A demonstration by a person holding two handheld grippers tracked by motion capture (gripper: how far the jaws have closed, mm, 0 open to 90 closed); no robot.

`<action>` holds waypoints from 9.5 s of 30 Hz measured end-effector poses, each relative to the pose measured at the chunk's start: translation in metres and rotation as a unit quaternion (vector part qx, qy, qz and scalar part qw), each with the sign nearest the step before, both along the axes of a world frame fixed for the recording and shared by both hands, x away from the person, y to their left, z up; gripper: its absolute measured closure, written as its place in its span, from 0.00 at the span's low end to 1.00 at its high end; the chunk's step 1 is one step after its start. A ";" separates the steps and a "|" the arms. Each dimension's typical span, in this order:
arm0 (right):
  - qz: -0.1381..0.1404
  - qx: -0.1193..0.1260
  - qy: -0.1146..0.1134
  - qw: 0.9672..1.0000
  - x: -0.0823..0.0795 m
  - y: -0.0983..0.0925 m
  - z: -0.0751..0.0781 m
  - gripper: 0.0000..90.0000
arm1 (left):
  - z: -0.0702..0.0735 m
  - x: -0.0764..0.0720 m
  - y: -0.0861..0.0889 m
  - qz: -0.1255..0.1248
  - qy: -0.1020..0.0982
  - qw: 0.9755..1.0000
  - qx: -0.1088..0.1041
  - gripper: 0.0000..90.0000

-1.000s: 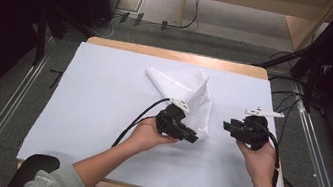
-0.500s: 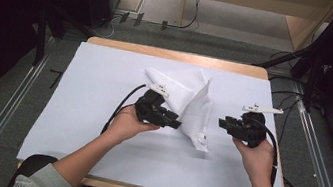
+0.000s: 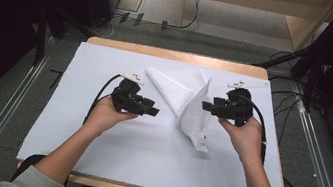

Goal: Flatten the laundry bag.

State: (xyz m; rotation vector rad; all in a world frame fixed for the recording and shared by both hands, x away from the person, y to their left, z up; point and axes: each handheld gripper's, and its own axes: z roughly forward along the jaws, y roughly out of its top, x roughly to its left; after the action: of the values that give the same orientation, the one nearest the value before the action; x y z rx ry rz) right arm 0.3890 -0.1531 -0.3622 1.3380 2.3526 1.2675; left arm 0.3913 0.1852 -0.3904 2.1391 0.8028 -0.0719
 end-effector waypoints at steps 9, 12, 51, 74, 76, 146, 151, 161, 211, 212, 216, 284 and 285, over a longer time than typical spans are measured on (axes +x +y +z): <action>0.011 -0.038 0.052 0.998 0.020 0.029 -0.021 0.80 | -0.003 0.007 0.036 0.046 0.003 0.999 -0.012 0.58; 0.017 -0.037 0.056 0.998 0.018 0.025 -0.022 0.94 | -0.004 0.008 0.038 0.050 0.004 0.999 -0.011 0.58; -0.033 -0.002 0.055 0.998 -0.024 -0.079 -0.026 0.88 | -0.013 0.018 0.032 0.054 0.003 0.998 -0.010 0.58; 0.007 -0.011 0.041 0.999 -0.032 -0.039 -0.030 0.81 | -0.036 0.058 -0.034 0.033 -0.009 0.999 0.014 0.51; 0.008 -0.011 0.041 0.999 -0.037 -0.041 -0.032 0.81 | -0.044 0.067 -0.048 0.036 -0.020 0.999 0.027 0.49; -0.040 0.033 0.047 0.998 0.012 -0.045 -0.052 1.00 | -0.049 0.071 -0.003 0.105 -0.004 0.994 0.028 0.97; 0.000 0.040 0.017 0.999 -0.005 -0.027 -0.036 1.00 | -0.042 0.068 0.013 0.113 0.005 0.993 0.019 0.93; 0.074 0.050 0.000 0.996 -0.036 0.012 -0.023 1.00 | -0.029 0.055 0.036 0.131 0.004 0.991 0.011 0.85; 0.165 0.001 -0.031 0.986 -0.064 0.057 -0.032 0.65 | -0.021 0.025 0.081 0.162 -0.002 0.987 0.016 0.60; 0.156 -0.005 -0.031 0.987 -0.061 0.053 -0.033 0.66 | -0.021 0.024 0.080 0.161 -0.002 0.987 0.015 0.60; 0.134 -0.011 -0.030 0.990 -0.046 0.043 -0.039 0.67 | -0.021 0.023 0.079 0.162 -0.001 0.987 0.012 0.59; -0.081 -0.069 0.011 0.994 0.120 0.012 -0.110 0.73 | -0.028 -0.007 0.087 0.167 -0.001 0.986 0.017 0.57; -0.074 -0.078 0.007 0.994 0.119 0.015 -0.109 0.79 | -0.028 -0.007 0.087 0.167 -0.001 0.986 0.016 0.57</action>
State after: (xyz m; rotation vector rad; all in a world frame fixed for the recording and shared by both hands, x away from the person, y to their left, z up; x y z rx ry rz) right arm 0.5078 -0.1383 -0.4713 1.4434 2.2594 1.0160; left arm 0.3845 0.2721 -0.4185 2.0041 1.1570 0.1195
